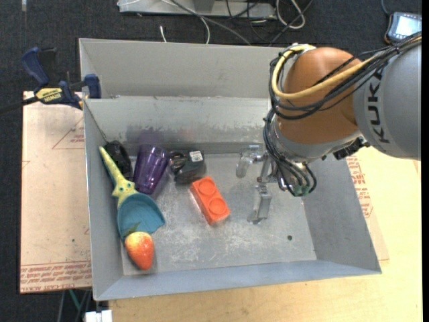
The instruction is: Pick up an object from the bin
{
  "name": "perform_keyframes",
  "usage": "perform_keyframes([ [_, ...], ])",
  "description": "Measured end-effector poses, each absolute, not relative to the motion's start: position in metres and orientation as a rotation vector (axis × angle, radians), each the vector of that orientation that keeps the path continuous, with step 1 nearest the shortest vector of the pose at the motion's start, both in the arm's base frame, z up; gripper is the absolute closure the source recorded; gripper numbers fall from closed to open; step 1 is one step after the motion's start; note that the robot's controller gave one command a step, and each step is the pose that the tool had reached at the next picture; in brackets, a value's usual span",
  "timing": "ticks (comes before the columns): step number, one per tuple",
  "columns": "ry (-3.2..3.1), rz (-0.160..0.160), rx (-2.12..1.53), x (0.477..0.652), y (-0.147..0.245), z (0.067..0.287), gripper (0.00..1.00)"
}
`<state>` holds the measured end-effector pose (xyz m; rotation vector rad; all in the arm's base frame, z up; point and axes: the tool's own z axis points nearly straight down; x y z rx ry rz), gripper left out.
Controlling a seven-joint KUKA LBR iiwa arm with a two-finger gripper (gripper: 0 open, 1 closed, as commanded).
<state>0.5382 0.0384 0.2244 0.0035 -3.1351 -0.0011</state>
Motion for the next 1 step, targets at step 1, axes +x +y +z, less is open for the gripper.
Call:
perform_keyframes([
  [1,-3.142,-0.002,0.0,0.5397,0.038,0.228,0.0],
])
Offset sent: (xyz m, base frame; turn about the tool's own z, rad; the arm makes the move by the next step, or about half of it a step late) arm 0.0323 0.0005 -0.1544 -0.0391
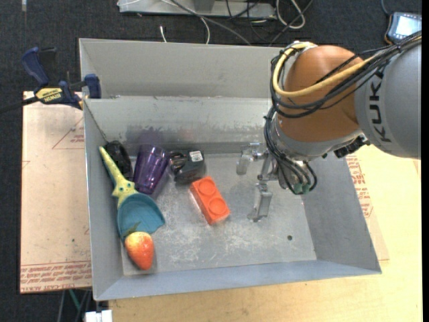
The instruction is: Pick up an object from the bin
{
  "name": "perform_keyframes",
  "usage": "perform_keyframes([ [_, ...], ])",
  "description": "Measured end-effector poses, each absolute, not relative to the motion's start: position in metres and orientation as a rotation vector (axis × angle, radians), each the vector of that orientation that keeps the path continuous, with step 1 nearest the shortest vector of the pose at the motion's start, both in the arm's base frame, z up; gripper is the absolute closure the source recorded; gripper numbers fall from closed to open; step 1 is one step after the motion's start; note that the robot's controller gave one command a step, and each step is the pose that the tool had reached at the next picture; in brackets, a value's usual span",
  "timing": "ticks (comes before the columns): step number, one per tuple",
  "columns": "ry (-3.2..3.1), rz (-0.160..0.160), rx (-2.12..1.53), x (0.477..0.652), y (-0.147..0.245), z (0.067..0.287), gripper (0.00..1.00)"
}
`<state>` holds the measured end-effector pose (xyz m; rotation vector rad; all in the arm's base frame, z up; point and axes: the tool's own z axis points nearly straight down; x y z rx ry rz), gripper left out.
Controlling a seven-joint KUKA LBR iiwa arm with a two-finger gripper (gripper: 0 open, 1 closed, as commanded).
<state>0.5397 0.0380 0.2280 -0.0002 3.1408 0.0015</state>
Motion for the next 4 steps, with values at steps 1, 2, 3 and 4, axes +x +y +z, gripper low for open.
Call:
perform_keyframes([
  [1,3.136,0.003,-0.053,0.567,0.04,0.097,0.0],
  [2,3.115,0.005,0.351,0.565,0.036,0.157,0.0],
  [3,3.131,0.005,0.252,0.549,0.067,0.099,0.0],
  [4,3.063,0.01,0.614,0.563,0.051,0.069,0.0],
])
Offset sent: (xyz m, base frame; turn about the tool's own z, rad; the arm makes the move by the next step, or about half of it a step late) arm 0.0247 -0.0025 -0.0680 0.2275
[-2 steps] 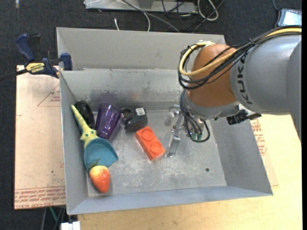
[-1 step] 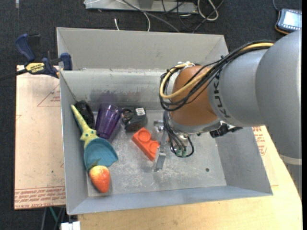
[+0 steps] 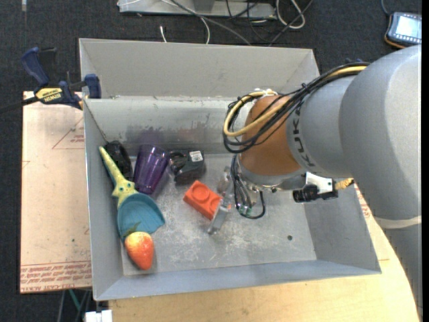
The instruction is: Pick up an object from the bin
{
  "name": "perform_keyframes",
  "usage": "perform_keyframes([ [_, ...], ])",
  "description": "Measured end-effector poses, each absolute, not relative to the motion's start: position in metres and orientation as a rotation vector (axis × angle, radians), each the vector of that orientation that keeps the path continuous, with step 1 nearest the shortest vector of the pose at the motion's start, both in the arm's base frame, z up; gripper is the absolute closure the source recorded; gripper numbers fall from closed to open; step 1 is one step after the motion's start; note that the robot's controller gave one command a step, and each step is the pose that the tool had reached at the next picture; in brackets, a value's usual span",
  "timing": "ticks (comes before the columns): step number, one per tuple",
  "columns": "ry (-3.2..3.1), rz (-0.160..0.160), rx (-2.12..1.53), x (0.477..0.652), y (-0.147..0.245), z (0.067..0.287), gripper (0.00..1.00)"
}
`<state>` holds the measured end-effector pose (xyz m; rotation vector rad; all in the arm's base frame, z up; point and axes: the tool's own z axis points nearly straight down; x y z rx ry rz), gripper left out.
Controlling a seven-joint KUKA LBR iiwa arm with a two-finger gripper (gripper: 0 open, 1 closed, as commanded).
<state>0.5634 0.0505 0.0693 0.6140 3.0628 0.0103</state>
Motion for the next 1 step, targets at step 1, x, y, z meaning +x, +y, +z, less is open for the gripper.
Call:
perform_keyframes([
  [1,3.092,0.008,0.527,0.5501,0.0761,0.071,1.0],
])
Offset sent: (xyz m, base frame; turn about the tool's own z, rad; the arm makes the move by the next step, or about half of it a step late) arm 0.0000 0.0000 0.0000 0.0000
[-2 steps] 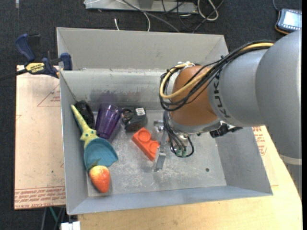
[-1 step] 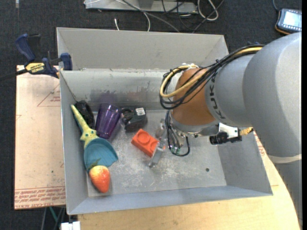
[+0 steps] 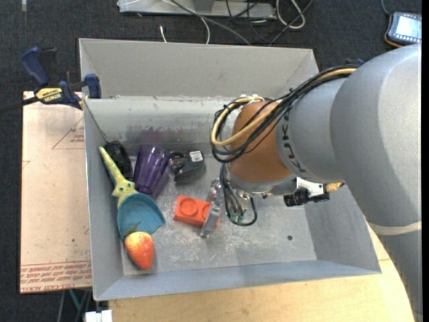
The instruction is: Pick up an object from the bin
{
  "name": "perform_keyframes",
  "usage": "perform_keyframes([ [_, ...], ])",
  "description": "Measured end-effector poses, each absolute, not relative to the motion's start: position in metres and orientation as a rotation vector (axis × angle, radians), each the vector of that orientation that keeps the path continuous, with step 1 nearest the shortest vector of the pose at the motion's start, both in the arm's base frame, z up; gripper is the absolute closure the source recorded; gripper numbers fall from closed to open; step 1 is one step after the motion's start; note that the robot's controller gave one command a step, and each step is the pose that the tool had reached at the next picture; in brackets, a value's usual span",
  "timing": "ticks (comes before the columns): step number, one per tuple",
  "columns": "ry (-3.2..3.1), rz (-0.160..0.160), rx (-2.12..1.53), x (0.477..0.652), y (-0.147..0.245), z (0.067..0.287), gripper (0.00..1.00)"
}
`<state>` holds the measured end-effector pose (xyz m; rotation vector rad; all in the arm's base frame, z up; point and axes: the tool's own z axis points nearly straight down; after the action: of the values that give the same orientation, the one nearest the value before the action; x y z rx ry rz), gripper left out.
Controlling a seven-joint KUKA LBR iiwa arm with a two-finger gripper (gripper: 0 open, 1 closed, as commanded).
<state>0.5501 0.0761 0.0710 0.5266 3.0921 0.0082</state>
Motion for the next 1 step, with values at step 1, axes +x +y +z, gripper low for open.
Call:
perform_keyframes([
  [1,3.092,0.008,0.527,0.5501,0.076,0.071,1.0],
])
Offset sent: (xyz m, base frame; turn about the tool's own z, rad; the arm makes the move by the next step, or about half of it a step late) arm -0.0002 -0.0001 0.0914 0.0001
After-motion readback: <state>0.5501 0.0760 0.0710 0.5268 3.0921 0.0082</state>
